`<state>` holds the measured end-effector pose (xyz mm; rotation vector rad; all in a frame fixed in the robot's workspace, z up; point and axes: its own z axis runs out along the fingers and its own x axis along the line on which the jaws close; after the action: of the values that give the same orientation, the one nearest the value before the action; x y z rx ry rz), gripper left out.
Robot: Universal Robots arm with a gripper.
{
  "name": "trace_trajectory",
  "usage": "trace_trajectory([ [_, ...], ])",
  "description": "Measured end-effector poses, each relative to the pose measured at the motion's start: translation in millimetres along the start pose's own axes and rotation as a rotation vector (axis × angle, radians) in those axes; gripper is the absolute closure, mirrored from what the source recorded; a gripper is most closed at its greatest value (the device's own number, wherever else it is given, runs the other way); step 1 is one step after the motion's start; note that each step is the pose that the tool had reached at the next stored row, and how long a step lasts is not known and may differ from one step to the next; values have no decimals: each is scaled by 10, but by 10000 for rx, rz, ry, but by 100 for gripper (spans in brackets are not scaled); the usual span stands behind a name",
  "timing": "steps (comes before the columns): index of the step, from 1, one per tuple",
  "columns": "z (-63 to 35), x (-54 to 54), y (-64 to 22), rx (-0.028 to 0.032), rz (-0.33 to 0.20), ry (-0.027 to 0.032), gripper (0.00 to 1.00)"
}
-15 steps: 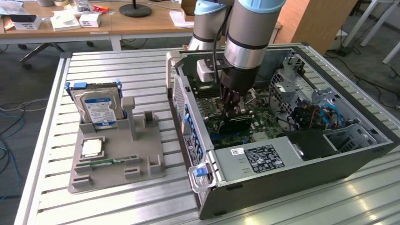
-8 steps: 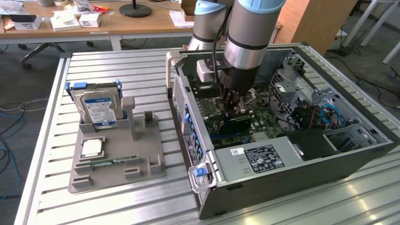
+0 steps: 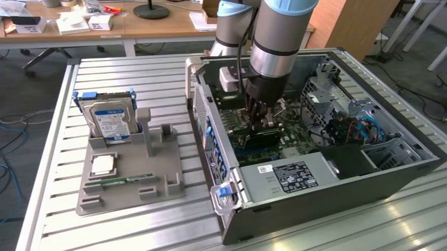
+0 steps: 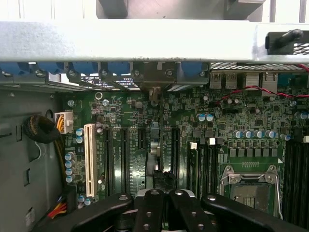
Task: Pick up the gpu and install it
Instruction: 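Press down on the gpu until it lock into place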
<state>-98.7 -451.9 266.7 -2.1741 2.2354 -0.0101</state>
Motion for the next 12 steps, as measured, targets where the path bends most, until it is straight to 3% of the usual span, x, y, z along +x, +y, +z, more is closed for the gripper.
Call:
trace_trajectory([
  [12, 12, 0, 0, 1, 0, 0, 90],
])
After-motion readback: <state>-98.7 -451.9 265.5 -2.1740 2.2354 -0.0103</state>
